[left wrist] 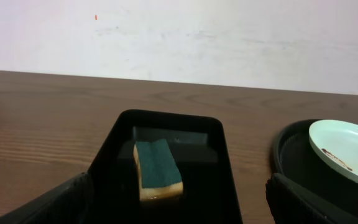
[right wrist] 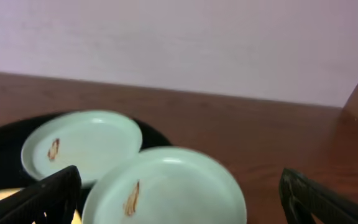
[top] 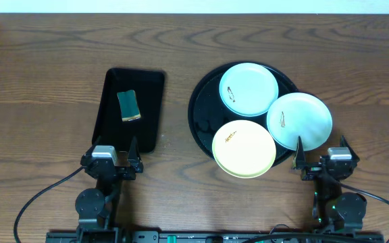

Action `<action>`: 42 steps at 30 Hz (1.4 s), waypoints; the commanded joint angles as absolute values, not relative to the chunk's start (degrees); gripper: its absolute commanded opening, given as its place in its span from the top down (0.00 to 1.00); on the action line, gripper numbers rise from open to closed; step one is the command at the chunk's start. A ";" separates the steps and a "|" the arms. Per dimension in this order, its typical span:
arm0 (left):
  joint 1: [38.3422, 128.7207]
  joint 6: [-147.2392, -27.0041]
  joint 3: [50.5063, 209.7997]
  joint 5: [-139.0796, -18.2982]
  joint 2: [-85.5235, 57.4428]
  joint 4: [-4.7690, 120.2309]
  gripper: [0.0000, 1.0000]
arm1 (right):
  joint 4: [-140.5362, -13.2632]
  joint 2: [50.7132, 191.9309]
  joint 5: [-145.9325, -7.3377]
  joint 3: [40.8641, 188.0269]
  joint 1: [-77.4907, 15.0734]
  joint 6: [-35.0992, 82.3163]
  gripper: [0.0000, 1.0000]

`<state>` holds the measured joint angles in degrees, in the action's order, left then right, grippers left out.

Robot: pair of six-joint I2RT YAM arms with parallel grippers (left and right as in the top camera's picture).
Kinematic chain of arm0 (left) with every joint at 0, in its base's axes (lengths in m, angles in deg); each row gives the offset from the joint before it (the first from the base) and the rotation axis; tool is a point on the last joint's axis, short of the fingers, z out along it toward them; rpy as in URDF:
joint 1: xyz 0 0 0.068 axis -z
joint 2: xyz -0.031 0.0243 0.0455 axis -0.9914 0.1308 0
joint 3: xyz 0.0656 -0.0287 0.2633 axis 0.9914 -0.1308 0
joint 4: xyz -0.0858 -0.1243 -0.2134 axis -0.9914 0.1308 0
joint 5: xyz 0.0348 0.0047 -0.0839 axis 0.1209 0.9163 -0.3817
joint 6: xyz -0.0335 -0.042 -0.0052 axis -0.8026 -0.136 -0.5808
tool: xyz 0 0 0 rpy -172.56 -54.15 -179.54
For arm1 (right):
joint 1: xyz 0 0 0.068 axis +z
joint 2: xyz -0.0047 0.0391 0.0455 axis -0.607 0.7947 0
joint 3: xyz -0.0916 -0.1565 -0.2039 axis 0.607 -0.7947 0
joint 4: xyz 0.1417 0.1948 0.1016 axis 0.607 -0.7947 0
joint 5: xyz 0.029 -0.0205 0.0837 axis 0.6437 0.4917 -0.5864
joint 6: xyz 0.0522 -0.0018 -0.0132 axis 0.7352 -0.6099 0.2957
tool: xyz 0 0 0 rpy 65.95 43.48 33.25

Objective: Clean dirty plates on tray and stack at the side

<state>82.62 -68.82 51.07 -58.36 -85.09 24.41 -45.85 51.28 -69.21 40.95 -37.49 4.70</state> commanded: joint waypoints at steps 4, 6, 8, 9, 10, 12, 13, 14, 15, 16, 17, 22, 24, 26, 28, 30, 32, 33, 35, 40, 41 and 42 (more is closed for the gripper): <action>82.93 -68.05 50.51 -59.37 -85.46 26.92 0.12 | -48.39 51.39 -70.68 40.89 -36.97 8.55 0.01; 82.93 -68.05 50.51 -59.37 -85.46 26.92 0.12 | -48.41 51.81 -70.57 40.89 -36.97 16.31 0.01; 82.93 -68.05 50.51 -59.37 -85.46 26.92 0.12 | -48.39 52.37 -70.57 40.89 -36.97 18.91 0.01; 82.93 -68.05 50.51 -59.41 -85.46 26.90 0.12 | -48.39 52.77 -70.57 40.89 -36.97 19.61 0.01; 82.93 -68.05 50.51 -59.41 -85.46 26.90 0.12 | -48.39 53.05 -70.57 40.89 -36.97 19.87 0.01; 82.93 -68.05 50.51 -59.39 -85.46 26.90 0.12 | -48.34 53.29 -70.46 40.89 -36.97 19.98 0.01; 82.93 -68.05 50.51 -59.39 -85.46 26.90 0.12 | -48.23 53.29 -70.22 40.89 -36.97 19.96 0.01; 82.93 -68.05 50.51 -59.39 -85.46 26.90 0.11 | -48.19 53.29 -70.09 40.89 -36.97 19.96 0.01; 82.93 -68.05 50.51 -59.39 -85.46 26.90 0.12 | -47.86 53.29 -70.13 40.89 -36.97 20.00 0.01; 82.93 -68.05 50.51 -59.39 -85.46 26.90 0.12 | -47.34 53.29 -70.79 40.89 -36.97 20.61 0.01; 82.93 -68.01 50.51 -59.37 -85.46 26.01 0.12 | -46.97 53.29 -72.49 40.91 -36.97 21.31 0.01; 82.93 -73.14 52.15 -60.81 -85.46 25.81 0.12 | -52.78 53.58 -74.61 48.71 -36.97 21.25 0.01; 82.93 -74.65 54.29 -63.70 -85.37 27.21 0.12 | -59.45 56.75 -74.68 58.70 -36.97 21.29 0.01; 82.93 -75.68 58.24 -64.55 -84.15 29.87 0.12 | -65.68 62.47 -74.90 67.79 -36.97 20.90 0.01; 82.93 -75.64 62.37 -64.61 -82.16 32.87 0.12 | -75.16 71.24 -75.40 78.61 -36.97 18.69 0.01; 82.93 -74.89 71.10 -64.70 -76.45 38.77 0.12 | -85.85 80.90 -76.43 89.30 -36.97 16.64 0.01; 82.93 -72.90 78.94 -66.08 -70.33 43.62 0.12 | -95.80 89.95 -77.91 99.20 -36.97 15.59 0.01; 82.93 -71.55 83.47 -67.32 -66.70 46.73 0.11 | -99.66 93.42 -78.37 103.03 -36.97 15.65 0.01; 82.93 -67.46 102.35 -70.80 -51.84 62.99 0.12 | -112.49 106.71 -85.10 117.78 -36.97 15.89 0.01; 82.93 -66.59 128.43 -71.48 -29.13 88.82 0.12 | -121.52 118.36 -100.10 126.74 -36.97 15.91 0.15; 82.93 -66.59 130.46 -71.45 -26.86 90.83 0.11 | -122.02 119.74 -102.59 126.28 -36.95 15.91 0.33; 82.93 -66.57 132.93 -71.41 -23.60 93.52 0.12 | -122.61 120.81 -103.73 125.52 -36.75 16.75 0.52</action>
<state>82.78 -68.31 127.33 -70.19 -30.23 89.30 -121.43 118.86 -94.15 125.58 -37.30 16.40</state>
